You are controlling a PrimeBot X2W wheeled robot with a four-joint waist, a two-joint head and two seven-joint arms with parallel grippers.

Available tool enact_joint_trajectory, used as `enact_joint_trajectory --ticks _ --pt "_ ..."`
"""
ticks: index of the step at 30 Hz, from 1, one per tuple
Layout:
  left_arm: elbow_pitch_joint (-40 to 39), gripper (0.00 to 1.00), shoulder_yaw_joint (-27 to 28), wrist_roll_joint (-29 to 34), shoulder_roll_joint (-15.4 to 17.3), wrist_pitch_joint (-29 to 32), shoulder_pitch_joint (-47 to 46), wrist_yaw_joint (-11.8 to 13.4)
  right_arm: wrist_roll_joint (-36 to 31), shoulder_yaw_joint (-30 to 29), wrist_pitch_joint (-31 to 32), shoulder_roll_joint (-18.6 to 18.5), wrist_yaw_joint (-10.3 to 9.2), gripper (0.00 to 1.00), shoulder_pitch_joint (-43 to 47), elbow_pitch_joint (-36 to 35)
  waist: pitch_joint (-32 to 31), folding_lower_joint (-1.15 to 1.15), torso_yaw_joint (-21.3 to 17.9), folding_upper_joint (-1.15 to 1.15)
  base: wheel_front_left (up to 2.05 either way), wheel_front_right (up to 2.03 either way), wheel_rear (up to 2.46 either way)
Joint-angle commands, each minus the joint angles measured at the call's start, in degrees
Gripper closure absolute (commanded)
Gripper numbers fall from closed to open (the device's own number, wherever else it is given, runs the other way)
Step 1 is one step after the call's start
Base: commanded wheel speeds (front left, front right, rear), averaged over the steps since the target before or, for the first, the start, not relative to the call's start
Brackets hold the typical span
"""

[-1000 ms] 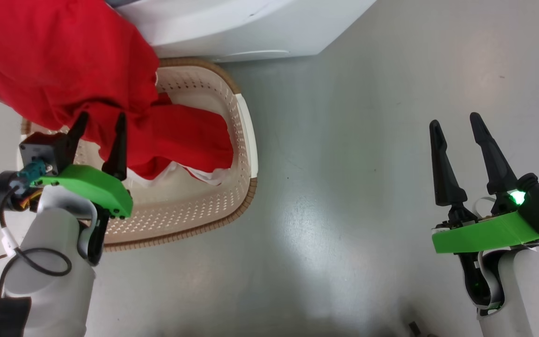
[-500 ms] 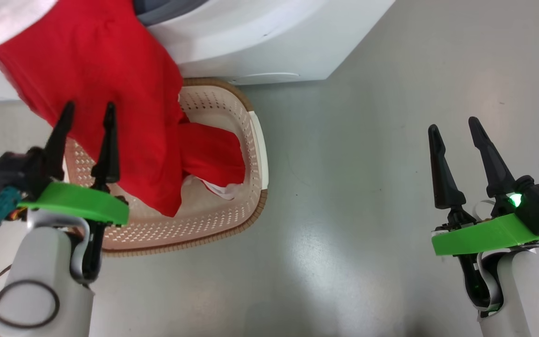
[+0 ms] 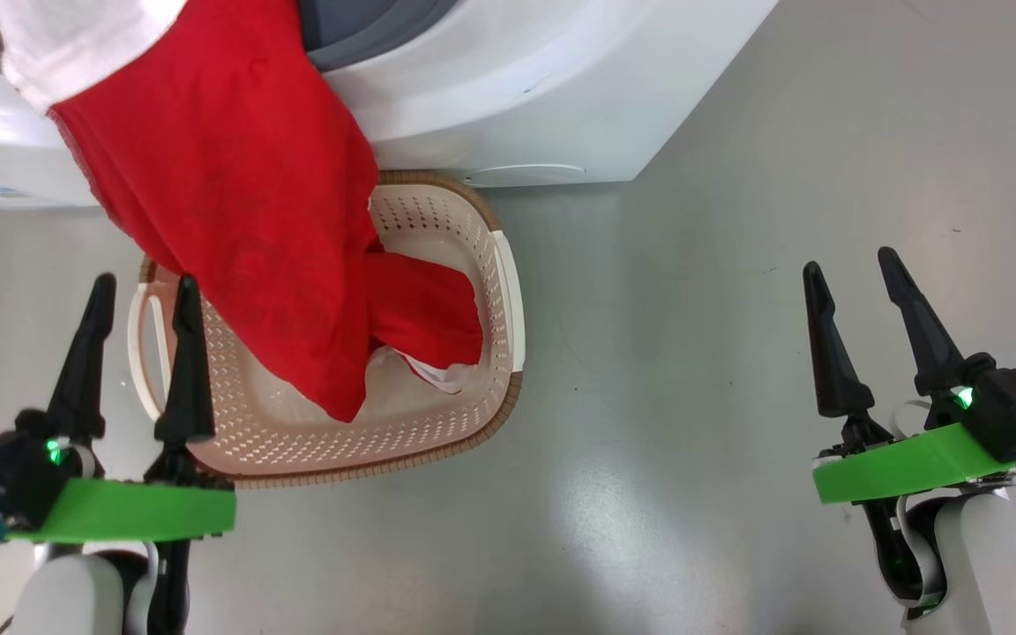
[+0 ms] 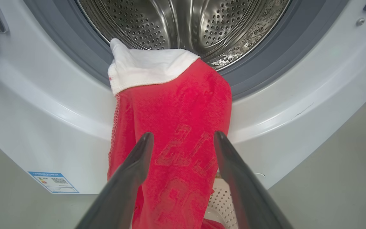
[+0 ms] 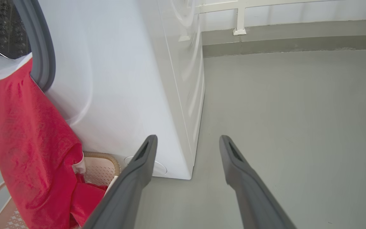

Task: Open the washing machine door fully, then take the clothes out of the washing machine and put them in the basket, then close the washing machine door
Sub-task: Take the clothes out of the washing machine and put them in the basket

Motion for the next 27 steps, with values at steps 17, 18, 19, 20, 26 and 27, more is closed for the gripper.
enact_joint_trajectory --ticks 17,18,19,20,26,27 --pt "-5.51 0.0 -0.54 0.67 1.27 -0.27 -2.78 -0.29 -0.1 0.7 -0.36 0.03 0.42 0.0 0.47 -1.15 1.79 0.0 0.59 0.0 0.0 0.0 0.0" --pt "-5.43 0.0 -1.04 0.59 1.43 -0.27 -4.34 -0.29 -0.14 0.66 -0.36 0.03 0.42 0.0 0.27 -1.17 2.01 0.0 0.69 0.0 0.0 0.0 0.0" --pt "-4.88 0.0 -1.57 0.44 1.52 -0.27 -5.87 -0.29 -0.19 0.66 -0.36 0.03 0.42 0.0 0.1 -1.19 2.17 0.0 0.77 0.0 0.0 0.0 0.0" --pt "-4.22 0.0 -2.21 0.38 1.69 -0.27 -7.54 -0.29 -0.24 0.67 -0.36 0.03 0.42 0.0 -0.04 -1.24 2.36 0.0 0.83 0.0 0.0 0.0 0.0" --pt "3.12 0.0 -5.11 1.78 2.28 -0.27 -18.93 -0.29 -0.42 1.05 -0.36 0.03 0.42 0.0 -1.02 -1.32 3.68 0.0 0.73 0.0 0.0 0.0 0.0" --pt "4.74 0.0 -5.21 2.03 2.28 -0.27 -20.87 -0.29 -0.37 1.23 -0.36 0.03 0.42 0.0 -1.16 -1.35 3.96 0.0 0.54 0.0 0.0 0.0 0.0"
